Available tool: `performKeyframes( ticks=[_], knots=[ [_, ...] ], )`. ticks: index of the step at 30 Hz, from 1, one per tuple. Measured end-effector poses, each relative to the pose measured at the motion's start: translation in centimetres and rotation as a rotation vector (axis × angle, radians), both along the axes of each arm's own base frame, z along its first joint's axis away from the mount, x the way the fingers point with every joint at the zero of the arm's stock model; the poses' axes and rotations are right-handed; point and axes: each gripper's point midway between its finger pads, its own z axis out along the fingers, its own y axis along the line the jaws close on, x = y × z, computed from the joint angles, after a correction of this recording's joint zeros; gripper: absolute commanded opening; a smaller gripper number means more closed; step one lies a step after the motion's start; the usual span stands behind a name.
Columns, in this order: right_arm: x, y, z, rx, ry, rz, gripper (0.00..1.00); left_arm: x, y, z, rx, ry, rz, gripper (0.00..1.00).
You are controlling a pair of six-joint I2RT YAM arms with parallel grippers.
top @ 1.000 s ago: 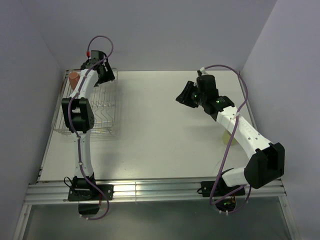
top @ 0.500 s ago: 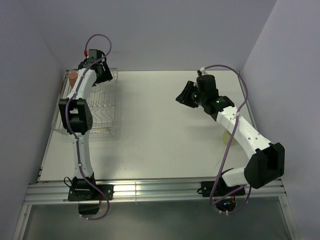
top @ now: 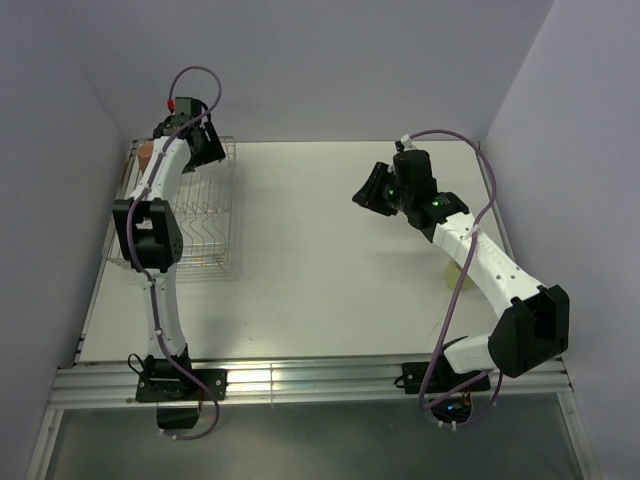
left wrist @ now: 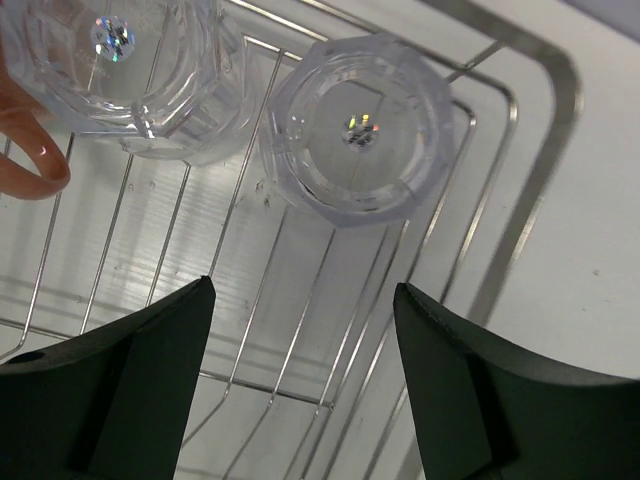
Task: Load the cups into the dish rack
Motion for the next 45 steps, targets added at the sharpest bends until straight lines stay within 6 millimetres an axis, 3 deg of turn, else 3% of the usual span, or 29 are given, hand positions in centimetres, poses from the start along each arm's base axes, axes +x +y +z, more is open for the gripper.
performKeyframes(
  ticks=[5,10,13,17,19,22,26,31,36,45],
  knots=[
    [0.0,-0.9,-0.3,-0.04,0.006,-0.035,0.41,-0.4,-1.2,4.8,-0.034,-0.088,-0.03,0.8],
    [0.1,-3.7,0.4,-0.135,0.002,-0.138,0.43,-2.9,-4.3,13.1,-0.071,-0.24,-0.089,0.83],
    [0.1,-6.6,1.2,-0.176,-0.011,-0.22,0.44,-7.3,-7.5,17.5,-0.102,-0.317,-0.164,0.85],
    [-0.2,-13.0,2.0,-0.221,-0.003,-0.391,0.44,-15.1,-12.3,22.6,-0.214,-0.441,-0.321,0.86],
    [-0.9,-15.4,2.1,-0.243,0.005,-0.466,0.47,-17.9,-12.7,23.9,-0.254,-0.488,-0.363,0.86],
    [-2.4,-17.3,1.9,-0.273,0.017,-0.527,0.51,-20.6,-12.5,24.1,-0.292,-0.526,-0.388,0.87],
    [-4.4,-19.3,1.0,-0.309,0.041,-0.594,0.52,-22.6,-13.1,21.9,-0.328,-0.491,-0.436,0.88],
    [-6.1,-21.4,-0.8,-0.341,0.091,-0.664,0.52,-23.6,-13.4,19.8,-0.337,-0.444,-0.464,0.88],
    [-7.0,-22.2,-3.3,-0.35,0.157,-0.691,0.52,-24.7,-13.5,19.1,-0.345,-0.441,-0.497,0.88],
    [-9.0,-23.9,-7.2,-0.364,0.267,-0.742,0.52,-24.9,-14.0,18.0,-0.361,-0.43,-0.525,0.88]
  ],
)
